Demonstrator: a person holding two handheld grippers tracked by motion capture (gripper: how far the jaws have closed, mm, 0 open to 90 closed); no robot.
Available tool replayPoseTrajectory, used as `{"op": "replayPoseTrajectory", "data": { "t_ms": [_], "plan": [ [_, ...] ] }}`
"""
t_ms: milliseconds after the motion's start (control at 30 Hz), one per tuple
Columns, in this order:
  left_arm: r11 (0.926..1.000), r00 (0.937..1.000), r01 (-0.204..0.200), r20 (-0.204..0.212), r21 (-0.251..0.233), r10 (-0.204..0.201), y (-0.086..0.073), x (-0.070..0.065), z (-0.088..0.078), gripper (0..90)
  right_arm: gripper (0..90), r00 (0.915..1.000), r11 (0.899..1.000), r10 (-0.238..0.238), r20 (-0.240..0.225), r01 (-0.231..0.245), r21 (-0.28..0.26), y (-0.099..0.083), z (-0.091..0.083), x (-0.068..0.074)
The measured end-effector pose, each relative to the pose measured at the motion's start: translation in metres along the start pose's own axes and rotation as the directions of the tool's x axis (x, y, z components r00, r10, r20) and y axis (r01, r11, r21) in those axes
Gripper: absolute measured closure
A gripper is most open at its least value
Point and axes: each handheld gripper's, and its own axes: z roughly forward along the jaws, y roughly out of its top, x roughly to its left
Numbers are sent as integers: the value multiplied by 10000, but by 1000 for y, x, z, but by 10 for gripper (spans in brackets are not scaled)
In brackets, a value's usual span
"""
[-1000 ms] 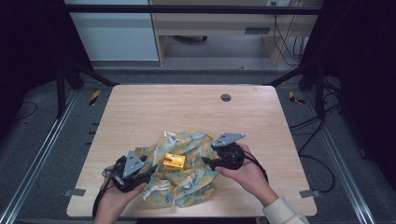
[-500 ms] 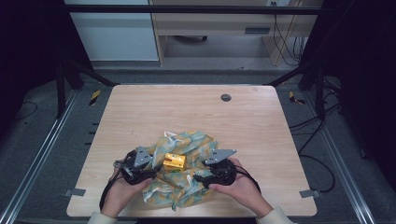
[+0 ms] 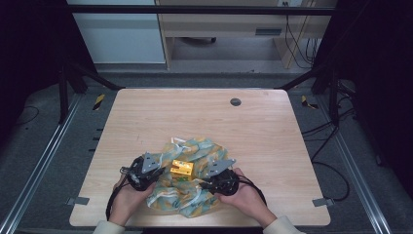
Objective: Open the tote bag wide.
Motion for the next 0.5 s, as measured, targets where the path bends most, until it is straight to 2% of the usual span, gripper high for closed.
{"op": "replayPoseTrajectory", "data": {
  "t_ms": [100,267,500],
  "plan": [
    [9999,9997,109,-222,70,-108,-4,5,1,875,893,9999,9999,105,-55,-104,122,-6,-4,-4],
    [9995,9977,107,-666,299,-87,-8,12,4,877,900,9997,9988,241,12,-241,430,-12,-7,-6],
    [9967,9965,247,-817,769,-184,-13,17,10,880,900,9994,9968,337,26,-338,728,-22,-12,-8]
  ]
}}
